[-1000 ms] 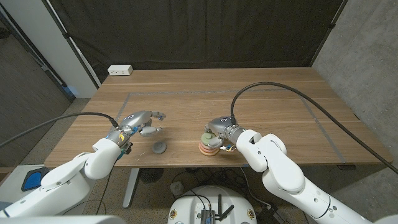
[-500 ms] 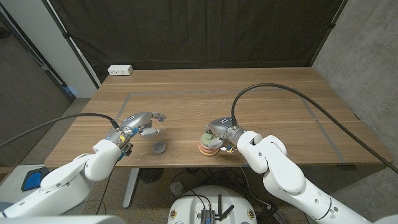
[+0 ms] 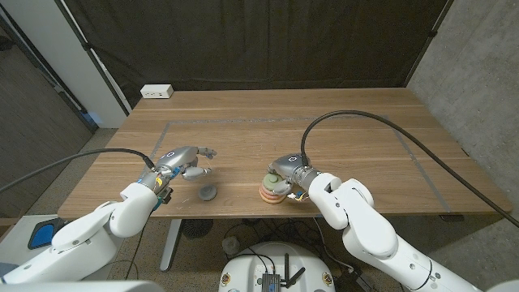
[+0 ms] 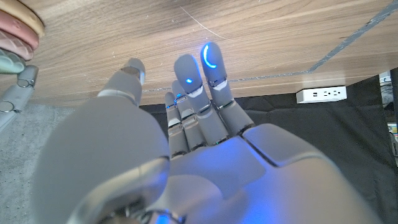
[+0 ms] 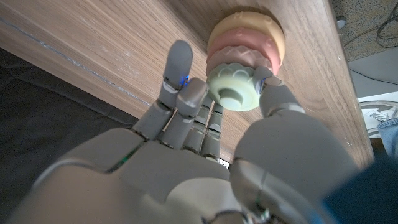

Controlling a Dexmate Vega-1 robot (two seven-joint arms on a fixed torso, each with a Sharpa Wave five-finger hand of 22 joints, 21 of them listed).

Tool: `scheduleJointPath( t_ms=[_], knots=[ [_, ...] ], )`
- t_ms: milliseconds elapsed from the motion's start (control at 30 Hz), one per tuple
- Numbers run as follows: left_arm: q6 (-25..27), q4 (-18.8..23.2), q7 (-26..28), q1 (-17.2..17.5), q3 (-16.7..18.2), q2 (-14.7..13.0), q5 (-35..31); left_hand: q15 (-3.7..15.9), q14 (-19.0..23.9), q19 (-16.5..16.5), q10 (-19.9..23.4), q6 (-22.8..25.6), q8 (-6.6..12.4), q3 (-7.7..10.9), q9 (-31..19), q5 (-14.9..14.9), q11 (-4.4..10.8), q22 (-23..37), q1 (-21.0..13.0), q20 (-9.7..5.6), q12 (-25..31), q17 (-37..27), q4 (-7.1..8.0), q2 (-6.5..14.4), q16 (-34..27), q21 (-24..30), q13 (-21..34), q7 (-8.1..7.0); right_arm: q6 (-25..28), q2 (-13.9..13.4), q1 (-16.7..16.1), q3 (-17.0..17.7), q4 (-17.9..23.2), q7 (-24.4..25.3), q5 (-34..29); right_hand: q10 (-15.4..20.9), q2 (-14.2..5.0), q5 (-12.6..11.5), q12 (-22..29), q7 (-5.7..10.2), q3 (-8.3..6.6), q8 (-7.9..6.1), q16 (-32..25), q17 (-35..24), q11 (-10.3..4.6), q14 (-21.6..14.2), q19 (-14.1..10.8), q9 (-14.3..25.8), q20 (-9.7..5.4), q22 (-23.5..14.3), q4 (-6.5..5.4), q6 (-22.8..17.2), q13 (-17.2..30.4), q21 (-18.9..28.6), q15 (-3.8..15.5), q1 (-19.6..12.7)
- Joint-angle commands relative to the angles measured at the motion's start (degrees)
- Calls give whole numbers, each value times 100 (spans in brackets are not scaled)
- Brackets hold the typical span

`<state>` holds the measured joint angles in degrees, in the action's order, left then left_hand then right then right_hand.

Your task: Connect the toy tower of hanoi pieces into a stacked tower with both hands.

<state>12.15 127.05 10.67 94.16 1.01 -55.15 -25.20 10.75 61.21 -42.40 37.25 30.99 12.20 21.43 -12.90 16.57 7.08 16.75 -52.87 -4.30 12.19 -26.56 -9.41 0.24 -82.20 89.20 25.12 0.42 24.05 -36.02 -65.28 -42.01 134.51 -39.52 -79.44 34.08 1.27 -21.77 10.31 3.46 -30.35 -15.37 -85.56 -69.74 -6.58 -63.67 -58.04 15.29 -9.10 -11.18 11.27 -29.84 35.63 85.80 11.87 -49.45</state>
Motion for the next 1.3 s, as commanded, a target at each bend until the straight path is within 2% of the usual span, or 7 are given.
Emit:
scheduleJointPath(
  t_ms=[33, 300, 367, 700, 1100, 1300],
  knots=[
    [-82, -62, 17, -78, -27, 5, 18, 183, 44, -45, 11, 46, -9, 44, -25, -18, 22, 11, 8, -765, -11, -24, -10, 6, -14, -3, 21, 14, -37, 151, -52, -71, -52, -170, -527, -99, 18, 23, 9, 7, -151, 33, 55, 14, -14, 65, 46, -3, -353, 9, -162, 81, 7, -24, 68, -111],
    [-78, -91, 17, -137, -69, -5, 35, 183, 17, -41, 20, 48, -9, 48, -27, -20, 16, 9, 6, -764, -11, 8, -9, 8, 13, -5, 20, 15, -135, 238, -48, -9, -69, -317, -590, -228, 101, 78, 12, -14, -113, 80, 108, 23, 21, 129, 70, -2, -350, 3, -169, 190, -22, -33, 68, -92],
    [-73, -93, 21, -144, -75, -6, 39, 183, 28, -34, 18, 51, -8, 50, -27, -21, 19, -3, 8, -764, -13, -6, -6, 12, 1, -14, 18, 16, -171, 243, -33, 9, -71, -372, -574, -273, 162, 120, 22, -20, -60, 103, 146, 21, 51, 166, 98, 1, -344, 0, -218, 244, -38, -41, 64, 17],
    [-44, -81, 46, -143, -81, -25, 44, 184, 18, -41, 56, 69, -2, 52, -27, -23, 23, 7, 6, -765, -2, 8, -9, 9, 10, -4, 16, 9, -227, 266, -59, 66, -61, -387, -584, -433, 317, 228, 26, -97, 48, 163, 178, -22, 102, 209, 138, 6, -344, -20, -276, 385, -75, -50, 61, 249],
    [-54, -70, 85, -93, -56, -20, 54, 183, 20, -42, 45, 77, -2, 57, -28, -23, 38, 7, 4, -765, -7, 9, -9, 13, 8, -3, 22, 10, -261, 308, -99, 99, -9, -491, -727, -780, 424, 355, -14, -190, 99, 304, 235, -18, 257, 286, 192, -4, -345, -25, -275, 729, -132, -81, 61, 391],
    [-71, -73, 101, -49, -16, -14, 57, 183, 11, -32, 35, 75, -5, 61, -30, -24, 29, 2, 10, -763, -15, 7, -5, 16, 9, -10, 21, 11, -272, 326, -142, 132, 52, -533, -775, -868, 457, 395, -12, -218, 114, 322, 281, 7, 280, 341, 226, -10, -344, -9, -276, 787, -155, -109, 60, 437]
  ],
)
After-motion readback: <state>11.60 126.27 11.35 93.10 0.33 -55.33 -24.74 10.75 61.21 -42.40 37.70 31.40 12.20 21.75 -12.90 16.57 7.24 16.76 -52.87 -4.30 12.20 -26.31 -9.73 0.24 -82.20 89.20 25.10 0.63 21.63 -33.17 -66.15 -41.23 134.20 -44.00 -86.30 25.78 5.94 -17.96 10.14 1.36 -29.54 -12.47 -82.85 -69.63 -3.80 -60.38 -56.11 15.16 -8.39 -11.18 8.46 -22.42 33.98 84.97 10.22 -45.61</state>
